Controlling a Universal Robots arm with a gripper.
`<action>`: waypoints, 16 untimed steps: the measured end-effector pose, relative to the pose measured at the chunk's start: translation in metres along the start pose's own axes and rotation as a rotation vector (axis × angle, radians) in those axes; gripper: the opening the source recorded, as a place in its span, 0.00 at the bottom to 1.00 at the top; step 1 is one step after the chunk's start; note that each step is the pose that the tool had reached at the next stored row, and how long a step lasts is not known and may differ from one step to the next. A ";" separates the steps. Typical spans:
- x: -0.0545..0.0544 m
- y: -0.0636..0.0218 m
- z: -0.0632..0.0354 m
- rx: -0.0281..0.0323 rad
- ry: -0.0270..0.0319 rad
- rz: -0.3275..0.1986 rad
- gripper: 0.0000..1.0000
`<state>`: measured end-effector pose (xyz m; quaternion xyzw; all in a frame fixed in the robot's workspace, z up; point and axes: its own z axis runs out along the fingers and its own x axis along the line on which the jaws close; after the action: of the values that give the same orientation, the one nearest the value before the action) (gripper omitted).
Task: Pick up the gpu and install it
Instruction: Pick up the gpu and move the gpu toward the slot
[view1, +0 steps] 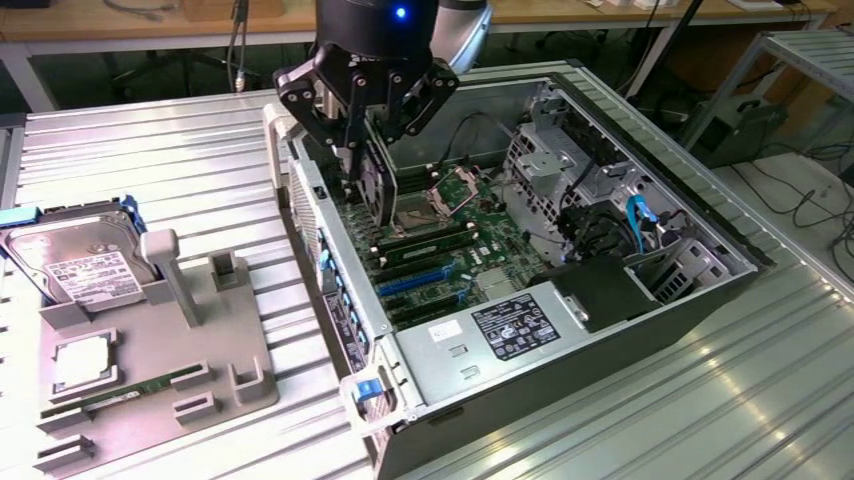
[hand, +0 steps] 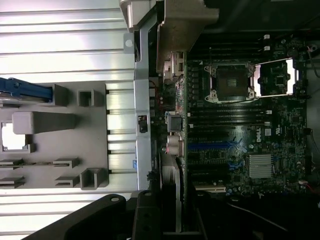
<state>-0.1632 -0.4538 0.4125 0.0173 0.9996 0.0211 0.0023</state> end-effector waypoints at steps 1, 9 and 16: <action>-0.001 0.0000 0.0000 0.0000 0.0000 0.000 0.28; -0.011 0.0004 0.0001 0.0000 0.0000 0.000 0.28; -0.025 0.0024 0.0008 0.0000 0.0002 -0.007 0.28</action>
<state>-0.1384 -0.4523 0.4119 0.0140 0.9997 0.0211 0.0022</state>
